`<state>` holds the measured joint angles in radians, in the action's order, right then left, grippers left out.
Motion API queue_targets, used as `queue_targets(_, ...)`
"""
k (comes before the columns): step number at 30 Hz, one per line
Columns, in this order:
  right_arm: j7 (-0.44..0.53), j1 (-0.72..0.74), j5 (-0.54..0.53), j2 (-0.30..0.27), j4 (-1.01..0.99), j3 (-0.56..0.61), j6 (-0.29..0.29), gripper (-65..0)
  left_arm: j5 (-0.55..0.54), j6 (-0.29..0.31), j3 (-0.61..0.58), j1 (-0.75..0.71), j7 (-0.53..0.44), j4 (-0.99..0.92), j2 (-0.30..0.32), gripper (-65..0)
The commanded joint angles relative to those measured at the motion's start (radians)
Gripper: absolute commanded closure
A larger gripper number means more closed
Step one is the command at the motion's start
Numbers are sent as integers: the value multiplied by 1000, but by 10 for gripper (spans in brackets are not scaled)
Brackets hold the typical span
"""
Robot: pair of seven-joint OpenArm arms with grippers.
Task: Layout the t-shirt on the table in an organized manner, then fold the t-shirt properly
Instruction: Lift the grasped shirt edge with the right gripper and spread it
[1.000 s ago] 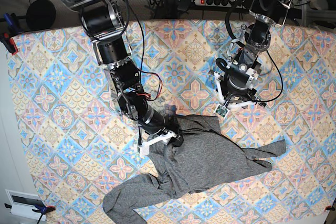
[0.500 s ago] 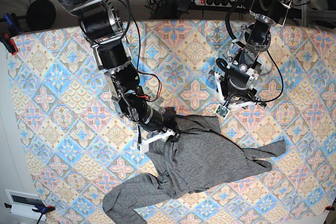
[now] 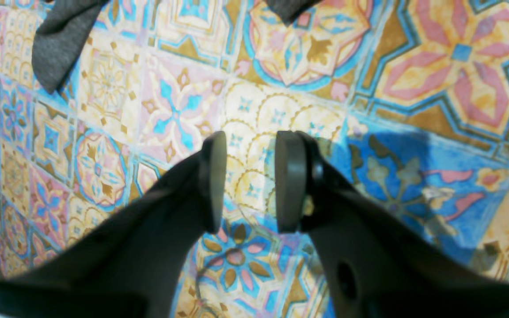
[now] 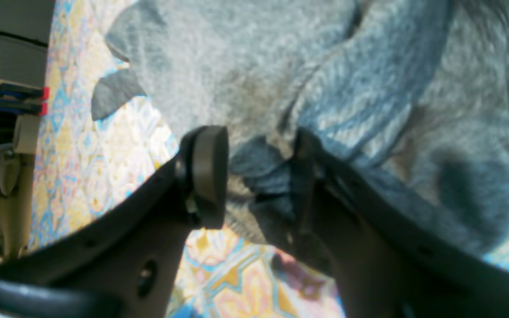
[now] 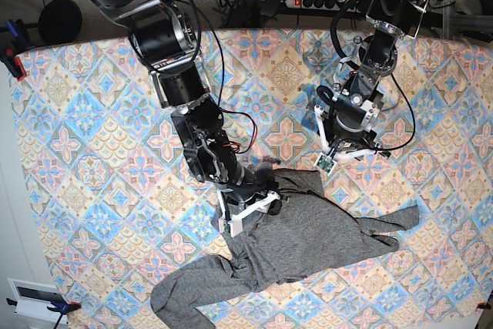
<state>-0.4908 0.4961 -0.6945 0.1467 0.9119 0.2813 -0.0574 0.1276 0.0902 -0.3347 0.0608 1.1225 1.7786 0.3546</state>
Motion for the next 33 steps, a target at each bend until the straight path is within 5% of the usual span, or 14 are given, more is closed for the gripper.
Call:
queue_targets(1, 17, 28, -6, 8, 19, -3, 9, -224, 7, -5, 7, 17, -12, 14, 21, -170)
queue_targets(4, 16, 28, -6, 9, 19, -3, 9, -187, 7, -7, 18, 15, -54, 14, 34, -124)
queue_targets(8, 16, 25, -6, 9, 22, -1, 9, 0, -1, -7, 170, -14, -106, 17, 19, 0)
queue_targets(21, -52, -119, -9, 9, 306, 238, 8, 0, -118, -5, 619, -14, -223, 20, -1, -2)
queue_targets(33, -257, -192, -9, 9, 477, 502, 8, 0, -159, -5, 684, -16, -223, 20, 1, -2)
